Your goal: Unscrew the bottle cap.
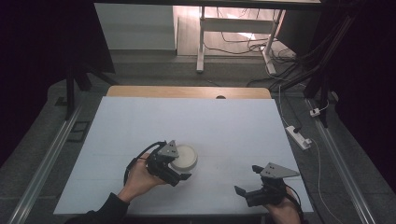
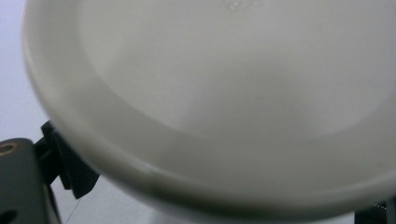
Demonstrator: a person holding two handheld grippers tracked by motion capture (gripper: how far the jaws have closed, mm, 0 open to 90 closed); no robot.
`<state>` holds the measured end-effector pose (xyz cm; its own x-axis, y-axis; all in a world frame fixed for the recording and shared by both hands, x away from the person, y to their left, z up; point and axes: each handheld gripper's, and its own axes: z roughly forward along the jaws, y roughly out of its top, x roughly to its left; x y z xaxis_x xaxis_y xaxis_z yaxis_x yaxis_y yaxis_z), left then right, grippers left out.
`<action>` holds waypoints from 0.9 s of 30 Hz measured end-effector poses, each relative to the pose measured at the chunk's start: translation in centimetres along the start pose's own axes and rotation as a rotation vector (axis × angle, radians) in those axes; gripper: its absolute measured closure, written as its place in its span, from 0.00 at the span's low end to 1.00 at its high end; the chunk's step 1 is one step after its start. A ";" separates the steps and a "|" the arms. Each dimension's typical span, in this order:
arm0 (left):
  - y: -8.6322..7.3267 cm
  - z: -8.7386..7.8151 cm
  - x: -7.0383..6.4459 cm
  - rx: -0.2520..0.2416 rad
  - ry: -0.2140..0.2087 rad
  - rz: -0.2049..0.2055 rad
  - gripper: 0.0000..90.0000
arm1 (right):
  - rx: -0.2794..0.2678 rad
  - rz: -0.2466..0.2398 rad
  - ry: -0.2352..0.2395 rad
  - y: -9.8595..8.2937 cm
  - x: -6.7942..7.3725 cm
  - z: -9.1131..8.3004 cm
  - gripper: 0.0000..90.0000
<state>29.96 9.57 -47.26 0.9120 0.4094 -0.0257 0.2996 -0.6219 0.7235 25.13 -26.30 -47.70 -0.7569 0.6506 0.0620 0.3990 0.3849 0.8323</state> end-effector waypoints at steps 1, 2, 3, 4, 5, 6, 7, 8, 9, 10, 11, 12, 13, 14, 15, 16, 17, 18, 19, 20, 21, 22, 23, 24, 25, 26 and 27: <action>0.0 0.0 0.0 0.001 -0.002 0.002 0.09 | 0.001 -0.005 0.004 0.1 0.1 0.1 0.00; 0.0 0.0 0.0 0.001 0.000 0.003 0.09 | -0.001 -0.007 0.009 0.2 0.1 0.2 0.00; 0.0 0.0 0.0 -0.001 0.000 0.003 0.09 | -0.005 -0.004 0.019 0.3 0.2 0.4 0.00; 0.0 0.0 0.0 0.000 -0.001 0.004 0.09 | -0.004 -0.002 0.028 0.5 0.3 0.5 0.00; 0.0 0.0 0.0 0.000 0.000 0.004 0.09 | -0.004 -0.003 0.036 0.6 0.4 0.6 0.00; 0.0 0.0 0.0 0.001 0.000 0.004 0.09 | -0.006 -0.003 0.043 0.8 0.6 0.8 0.00; 0.0 0.0 0.0 0.001 0.000 0.004 0.09 | -0.008 -0.002 0.051 0.9 0.7 0.9 0.00; 0.0 0.0 0.0 0.001 -0.001 0.004 0.09 | -0.011 0.001 0.059 1.1 0.8 1.0 0.00; 0.0 0.1 0.0 0.002 0.000 0.004 0.09 | -0.014 -0.002 0.064 1.2 0.9 1.2 0.00; 0.0 0.1 0.0 0.001 -0.001 0.005 0.09 | -0.016 -0.004 0.068 1.4 1.0 1.3 0.00; 0.0 0.1 -0.1 0.002 -0.001 0.006 0.09 | -0.020 -0.007 0.071 1.5 1.1 1.4 0.00; 0.0 0.1 -0.1 0.002 -0.001 0.007 0.09 | -0.021 -0.009 0.075 1.7 1.2 1.6 0.00; 0.0 0.1 -0.1 0.003 -0.002 0.008 0.09 | -0.023 -0.011 0.078 1.8 1.3 1.7 0.00; 0.1 0.2 -0.1 0.003 -0.002 0.009 0.09 | -0.023 -0.015 0.082 2.0 1.3 1.8 0.00; 0.1 0.2 -0.1 0.003 -0.003 0.010 0.09 | -0.024 -0.016 0.086 2.2 1.4 1.8 0.00; 0.1 0.2 -0.2 0.003 -0.005 0.010 0.09 | -0.025 -0.017 0.092 2.3 1.5 1.9 0.00; 0.1 0.2 -0.2 0.003 -0.005 0.012 0.09 | -0.027 -0.020 0.098 2.5 1.5 2.0 0.00; 0.1 0.2 -0.2 0.003 -0.006 0.013 0.09 | -0.029 -0.023 0.104 2.7 1.6 2.1 0.00; 0.1 0.2 -0.2 0.003 -0.007 0.013 0.09 | -0.031 -0.027 0.109 2.9 1.7 2.2 0.00; 0.1 0.2 -0.2 0.003 -0.008 0.013 0.09 | -0.028 -0.033 0.114 3.1 1.8 2.4 0.00; 0.1 0.3 -0.2 0.002 -0.010 0.014 0.09 | -0.020 -0.036 0.118 3.3 2.0 2.6 0.00; 0.1 0.3 -0.2 0.002 -0.011 0.014 0.09 | -0.016 -0.042 0.124 3.5 2.1 2.7 0.00; 0.1 0.3 -0.2 0.003 -0.011 0.015 0.09 | -0.015 -0.040 0.130 3.7 2.3 2.9 0.00; 0.1 0.3 -0.2 0.003 -0.011 0.016 0.09 | -0.011 -0.042 0.139 3.9 2.4 3.1 0.00; 0.2 0.3 -0.2 0.002 -0.012 0.015 0.09 | -0.009 -0.042 0.140 4.1 2.5 3.3 0.00; 0.2 0.3 -0.2 0.001 -0.014 0.013 0.09 | -0.010 -0.047 0.140 4.2 2.6 3.5 0.00; 0.2 0.3 -0.2 -0.001 -0.014 0.014 0.09 | -0.010 -0.049 0.135 4.4 2.7 3.6 0.00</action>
<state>29.88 9.22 -47.32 0.9198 0.3916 -0.0251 0.2867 -0.6270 0.7244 26.69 -20.46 -45.83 -0.8385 0.5366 0.0946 0.3556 0.4073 0.8412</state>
